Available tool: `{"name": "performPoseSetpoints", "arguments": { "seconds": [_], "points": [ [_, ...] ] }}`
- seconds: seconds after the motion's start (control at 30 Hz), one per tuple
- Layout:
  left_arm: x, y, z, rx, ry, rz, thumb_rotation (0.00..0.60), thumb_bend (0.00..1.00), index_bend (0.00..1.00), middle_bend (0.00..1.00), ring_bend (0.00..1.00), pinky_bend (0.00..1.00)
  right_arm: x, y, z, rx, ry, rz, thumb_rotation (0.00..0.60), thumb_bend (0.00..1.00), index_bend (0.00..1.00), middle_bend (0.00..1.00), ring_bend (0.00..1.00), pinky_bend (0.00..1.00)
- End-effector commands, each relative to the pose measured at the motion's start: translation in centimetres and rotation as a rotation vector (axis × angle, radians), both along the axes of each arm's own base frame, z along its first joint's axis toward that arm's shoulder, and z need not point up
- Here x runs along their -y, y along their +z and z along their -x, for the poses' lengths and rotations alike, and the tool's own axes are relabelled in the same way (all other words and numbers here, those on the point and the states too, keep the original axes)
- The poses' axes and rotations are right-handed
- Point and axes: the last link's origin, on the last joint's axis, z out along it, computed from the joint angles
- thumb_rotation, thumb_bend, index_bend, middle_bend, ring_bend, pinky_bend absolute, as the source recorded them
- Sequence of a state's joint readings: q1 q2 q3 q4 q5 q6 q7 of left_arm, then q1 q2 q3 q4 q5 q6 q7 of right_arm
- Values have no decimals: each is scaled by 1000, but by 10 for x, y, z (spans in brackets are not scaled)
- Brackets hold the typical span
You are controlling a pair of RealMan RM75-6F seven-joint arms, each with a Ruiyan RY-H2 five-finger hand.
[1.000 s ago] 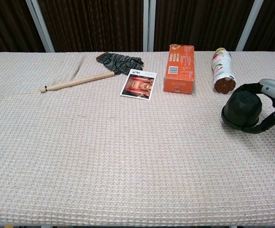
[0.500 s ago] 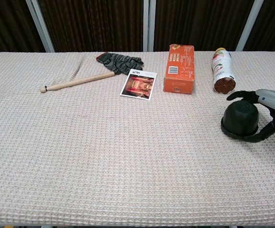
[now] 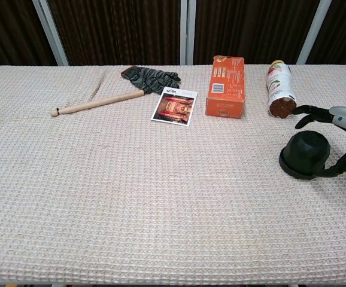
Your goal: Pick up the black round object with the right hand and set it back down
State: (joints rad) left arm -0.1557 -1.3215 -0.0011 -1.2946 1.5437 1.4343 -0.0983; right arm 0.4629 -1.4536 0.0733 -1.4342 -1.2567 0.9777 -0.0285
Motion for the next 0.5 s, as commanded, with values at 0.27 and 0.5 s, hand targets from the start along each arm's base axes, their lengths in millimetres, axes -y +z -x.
{"name": "performPoseSetpoints", "arguments": {
  "seconds": [0.27,0.5],
  "points": [
    [-1,0,-1,0,-2,0,600,123,164,126,0,183,0,-1,-4,8,10,6,600,51,0,242,0,0],
    [-1,1,-1,3,0,-1,600,123,164,126,0,183,1,-2,-5,13,9,27,600,85,0,325,0,0]
  ]
}}
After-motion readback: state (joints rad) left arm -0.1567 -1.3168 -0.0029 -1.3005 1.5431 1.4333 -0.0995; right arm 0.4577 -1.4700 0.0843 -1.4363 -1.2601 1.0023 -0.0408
